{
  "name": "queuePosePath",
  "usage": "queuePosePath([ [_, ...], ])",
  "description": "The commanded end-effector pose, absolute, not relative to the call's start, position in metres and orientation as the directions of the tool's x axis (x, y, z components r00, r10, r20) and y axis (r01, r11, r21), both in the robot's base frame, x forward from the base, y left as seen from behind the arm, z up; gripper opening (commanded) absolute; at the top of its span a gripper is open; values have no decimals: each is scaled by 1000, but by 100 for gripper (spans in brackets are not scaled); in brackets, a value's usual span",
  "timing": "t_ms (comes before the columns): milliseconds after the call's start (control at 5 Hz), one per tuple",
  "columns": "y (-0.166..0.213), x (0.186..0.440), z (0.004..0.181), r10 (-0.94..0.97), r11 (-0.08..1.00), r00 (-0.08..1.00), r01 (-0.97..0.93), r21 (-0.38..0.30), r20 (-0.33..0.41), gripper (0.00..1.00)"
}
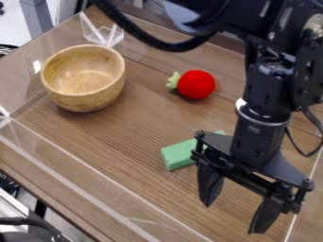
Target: Move the red fruit to the right
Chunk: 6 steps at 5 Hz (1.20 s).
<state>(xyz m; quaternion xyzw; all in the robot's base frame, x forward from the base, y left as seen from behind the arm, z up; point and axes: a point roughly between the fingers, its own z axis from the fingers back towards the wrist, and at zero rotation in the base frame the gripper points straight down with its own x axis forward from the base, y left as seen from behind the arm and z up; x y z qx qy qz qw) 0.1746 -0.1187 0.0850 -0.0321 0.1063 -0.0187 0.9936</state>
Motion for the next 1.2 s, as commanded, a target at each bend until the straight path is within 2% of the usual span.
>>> queuePosePath([
  [0, -126, 178, 91, -11, 995, 985, -7, -103, -173, 100],
  [400, -142, 195, 95, -80, 993, 982, 64, -96, -172, 100],
  [600, -136, 195, 105, -55, 995, 982, 39, -89, -180, 100],
  [800, -123, 204, 98, 22, 995, 982, -39, -87, -190, 100],
  [1000, -91, 227, 99, 187, 975, 969, -203, -95, -161, 100],
])
